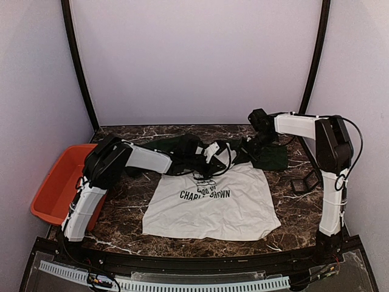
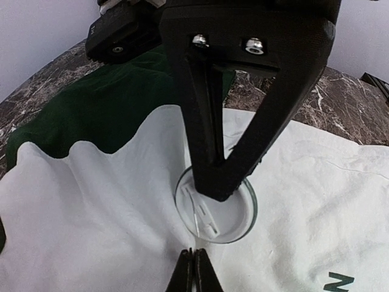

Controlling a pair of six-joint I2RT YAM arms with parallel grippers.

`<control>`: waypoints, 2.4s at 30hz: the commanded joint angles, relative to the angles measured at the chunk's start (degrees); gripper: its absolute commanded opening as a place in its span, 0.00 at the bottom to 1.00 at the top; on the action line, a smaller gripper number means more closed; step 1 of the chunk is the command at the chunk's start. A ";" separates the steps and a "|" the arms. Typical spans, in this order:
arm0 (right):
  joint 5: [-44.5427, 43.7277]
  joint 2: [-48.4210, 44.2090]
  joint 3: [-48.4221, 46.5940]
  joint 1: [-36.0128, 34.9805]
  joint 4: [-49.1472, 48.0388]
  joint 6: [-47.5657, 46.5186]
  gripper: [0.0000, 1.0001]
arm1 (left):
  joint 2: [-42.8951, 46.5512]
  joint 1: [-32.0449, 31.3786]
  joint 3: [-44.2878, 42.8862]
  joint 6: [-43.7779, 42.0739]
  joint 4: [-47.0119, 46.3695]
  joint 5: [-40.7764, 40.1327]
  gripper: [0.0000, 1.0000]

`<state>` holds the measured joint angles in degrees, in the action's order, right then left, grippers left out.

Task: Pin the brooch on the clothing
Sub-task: Cross the brooch on the flattened clothing.

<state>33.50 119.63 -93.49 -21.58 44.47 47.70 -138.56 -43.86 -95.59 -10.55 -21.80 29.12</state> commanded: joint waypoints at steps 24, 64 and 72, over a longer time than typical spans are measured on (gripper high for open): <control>-1.38 1.90 -0.72 0.49 3.04 -0.01 0.00 | 6.30 -2.86 4.89 -7.44 -4.49 -1.14 0.01; -1.55 1.02 0.45 0.43 2.13 -0.76 0.00 | 5.58 -2.98 4.27 -6.78 -3.19 -1.90 0.01; -1.24 2.30 -0.64 -0.63 2.31 -1.03 0.00 | 5.50 -2.99 4.51 -6.74 -3.53 -1.14 0.01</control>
<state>32.56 120.49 -92.29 -21.39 46.74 47.03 -136.68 -46.41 -91.46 -17.74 -24.38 25.74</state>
